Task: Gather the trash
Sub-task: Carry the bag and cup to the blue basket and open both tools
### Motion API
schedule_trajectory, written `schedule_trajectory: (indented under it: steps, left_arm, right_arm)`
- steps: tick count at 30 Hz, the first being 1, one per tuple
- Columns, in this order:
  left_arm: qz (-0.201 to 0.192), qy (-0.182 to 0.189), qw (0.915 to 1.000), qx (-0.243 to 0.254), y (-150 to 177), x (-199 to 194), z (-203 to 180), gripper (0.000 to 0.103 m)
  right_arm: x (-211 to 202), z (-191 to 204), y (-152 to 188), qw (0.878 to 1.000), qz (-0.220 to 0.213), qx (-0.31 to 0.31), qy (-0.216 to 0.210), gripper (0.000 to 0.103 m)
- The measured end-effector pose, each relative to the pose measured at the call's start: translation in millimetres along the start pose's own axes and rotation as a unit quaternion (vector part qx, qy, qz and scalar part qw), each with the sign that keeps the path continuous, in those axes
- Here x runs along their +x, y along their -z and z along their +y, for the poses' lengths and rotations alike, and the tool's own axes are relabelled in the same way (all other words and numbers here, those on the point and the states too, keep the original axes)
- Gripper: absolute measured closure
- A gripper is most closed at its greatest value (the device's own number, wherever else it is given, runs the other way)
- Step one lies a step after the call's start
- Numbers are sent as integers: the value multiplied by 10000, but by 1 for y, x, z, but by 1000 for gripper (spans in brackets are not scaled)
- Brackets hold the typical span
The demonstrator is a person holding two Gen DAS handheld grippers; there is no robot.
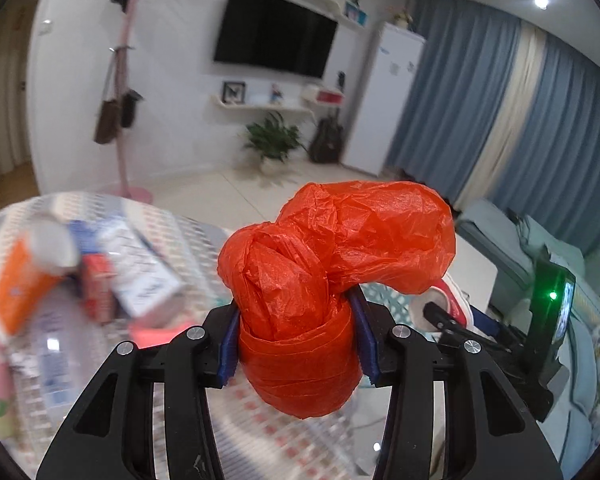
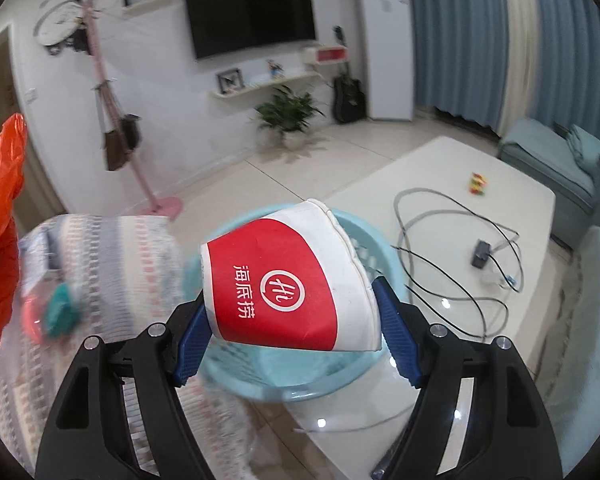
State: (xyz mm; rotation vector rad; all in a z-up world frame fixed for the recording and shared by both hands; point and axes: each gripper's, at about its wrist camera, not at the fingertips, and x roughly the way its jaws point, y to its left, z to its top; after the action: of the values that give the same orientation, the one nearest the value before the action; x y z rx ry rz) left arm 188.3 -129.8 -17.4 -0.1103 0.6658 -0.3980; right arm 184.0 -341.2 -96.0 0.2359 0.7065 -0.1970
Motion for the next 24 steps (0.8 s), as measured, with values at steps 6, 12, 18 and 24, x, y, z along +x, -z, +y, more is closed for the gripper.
schedule_trajectory:
  steps: [6,12,18,24]
  left_arm:
    - [690,183,9973,152,9,62,-22,58]
    - [1085,167,9936,276,18,98,-32,50]
    - [1106,181,9934,241,26,100,-33,42]
    - [874,240,9957,199,25,75,-32,36]
  right_arm:
    - [35,-24,5,9976,585,176,311,31]
    - [57,-37,16,9935,1038,263,373,31]
    - [57,-43,17,9928,1106,372,271,26]
    - [42,-40,15,9947,944,312,262,26]
